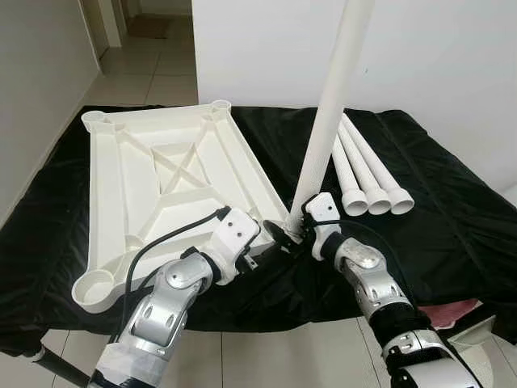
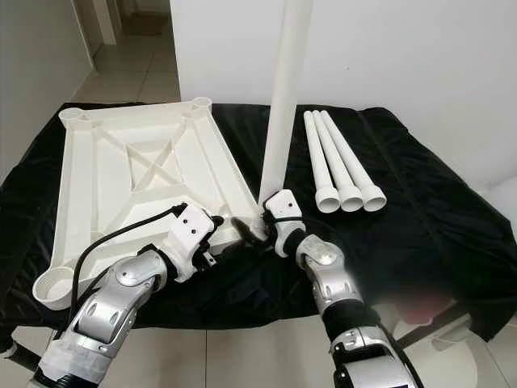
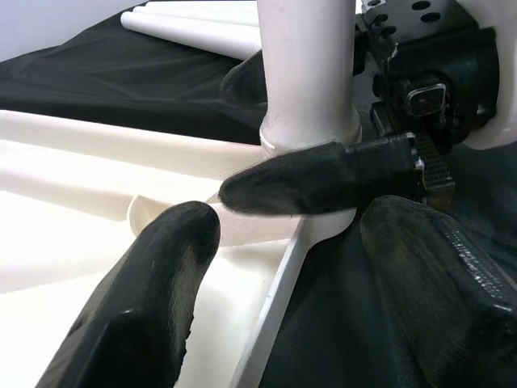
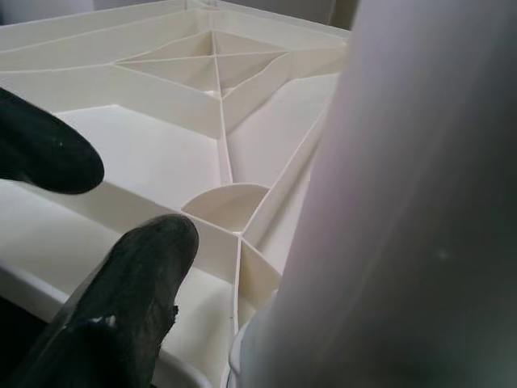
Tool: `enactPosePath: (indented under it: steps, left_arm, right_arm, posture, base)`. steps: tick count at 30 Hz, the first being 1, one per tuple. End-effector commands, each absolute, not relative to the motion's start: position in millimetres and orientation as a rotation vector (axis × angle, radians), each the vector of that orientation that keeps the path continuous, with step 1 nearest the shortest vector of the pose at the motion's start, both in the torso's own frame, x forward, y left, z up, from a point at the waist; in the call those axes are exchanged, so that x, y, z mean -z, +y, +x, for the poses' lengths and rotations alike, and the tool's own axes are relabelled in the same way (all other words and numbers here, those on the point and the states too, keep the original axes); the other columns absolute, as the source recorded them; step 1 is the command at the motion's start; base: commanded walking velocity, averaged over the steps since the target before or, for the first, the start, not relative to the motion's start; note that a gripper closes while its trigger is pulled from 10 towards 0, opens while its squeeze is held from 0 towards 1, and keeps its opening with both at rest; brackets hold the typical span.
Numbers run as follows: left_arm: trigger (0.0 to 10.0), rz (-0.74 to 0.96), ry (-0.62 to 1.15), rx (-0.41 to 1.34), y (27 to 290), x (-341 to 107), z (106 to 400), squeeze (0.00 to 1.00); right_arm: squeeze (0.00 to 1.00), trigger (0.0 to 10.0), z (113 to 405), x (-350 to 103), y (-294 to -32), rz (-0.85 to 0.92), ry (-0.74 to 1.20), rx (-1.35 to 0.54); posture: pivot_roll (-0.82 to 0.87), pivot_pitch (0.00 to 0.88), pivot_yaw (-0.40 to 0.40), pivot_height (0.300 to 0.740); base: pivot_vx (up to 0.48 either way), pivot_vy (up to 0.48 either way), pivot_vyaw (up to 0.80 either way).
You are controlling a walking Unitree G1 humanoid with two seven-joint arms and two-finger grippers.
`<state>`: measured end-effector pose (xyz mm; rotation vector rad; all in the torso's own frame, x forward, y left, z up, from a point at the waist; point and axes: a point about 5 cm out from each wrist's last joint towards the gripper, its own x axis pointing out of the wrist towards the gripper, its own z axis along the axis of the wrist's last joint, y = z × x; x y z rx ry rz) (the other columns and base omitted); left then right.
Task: Building children table
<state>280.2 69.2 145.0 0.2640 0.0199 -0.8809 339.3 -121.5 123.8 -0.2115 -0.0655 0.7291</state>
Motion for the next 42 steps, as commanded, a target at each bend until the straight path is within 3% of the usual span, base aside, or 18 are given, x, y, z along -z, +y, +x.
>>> enactPosePath:
  steps: [1, 2, 8, 9, 10, 11, 31, 37, 42]
  left_arm:
    - [10.0, 0.272, 0.026, 0.836, 71.0, -142.4, 280.8, 0.0]
    - [10.0, 0.272, 0.026, 0.831, 71.5, -142.6, 280.7, 0.0]
    - [10.0, 0.271, 0.026, 0.82, 73.0, -142.7, 280.7, 0.0]
    - [10.0, 0.272, 0.026, 0.818, 73.5, -142.8, 281.0, 0.0]
    - [10.0, 0.272, 0.026, 0.818, 73.5, -142.8, 281.0, 0.0]
    - [10.0, 0.272, 0.026, 0.816, 74.0, -143.1, 281.3, 0.0]
    - [10.0, 0.281, 0.022, 0.819, 74.7, -145.7, 283.5, 0.0]
    - [10.0, 0.285, 0.016, 0.813, 77.0, -149.1, 285.2, 0.0]
    - [10.0, 0.283, 0.027, 0.801, 79.5, -145.1, 282.2, 0.0]
  right_arm:
    - [0.0, 4.5, 339.6, -121.4, -121.8, -0.217, -0.055, -0.75]
    - [0.0, 0.4, 339.7, -120.5, -122.6, -0.212, -0.054, -0.759]
    - [0.0, 0.0, 337.7, -115.6, -123.1, -0.2, -0.046, -0.769]
    - [0.0, 1.5, 337.3, -113.6, -123.3, -0.196, -0.04, -0.761]
    - [0.0, 1.5, 337.3, -113.6, -123.3, -0.196, -0.04, -0.761]
    - [0.0, 10.0, 337.4, -111.7, -123.3, -0.186, -0.031, -0.745]
    - [0.0, 10.0, 329.9, -102.7, -86.2, 0.05, -0.036, -0.506]
    - [0.0, 10.0, 329.1, -103.3, -83.4, 0.061, -0.041, -0.464]
    - [0.0, 10.0, 326.8, -99.2, -89.6, 0.084, -0.02, -0.292]
  posture:
    - [0.02, 0.0, -0.05, 0.74]
    - [0.03, 0.0, -0.054, 0.74]
    - [0.03, 0.0, -0.053, 0.74]
    - [0.03, 0.0, -0.053, 0.74]
    - [0.03, 0.0, -0.053, 0.74]
    - [0.03, 0.0, -0.051, 0.74]
    - [0.03, 0.0, -0.025, 0.74]
    - [0.03, 0.007, -0.021, 0.74]
    - [0.04, 0.008, -0.028, 0.74]
  base:
    - [0.0, 0.0, 0.0]
    - [0.0, 0.0, 0.0]
    - [0.0, 0.0, 0.0]
    - [0.0, 0.0, 0.0]
    - [0.0, 0.0, 0.0]
    - [0.0, 0.0, 0.0]
    - [0.0, 0.0, 0.0]
    - [0.0, 0.0, 0.0]
    - [0.0, 0.0, 0.0]
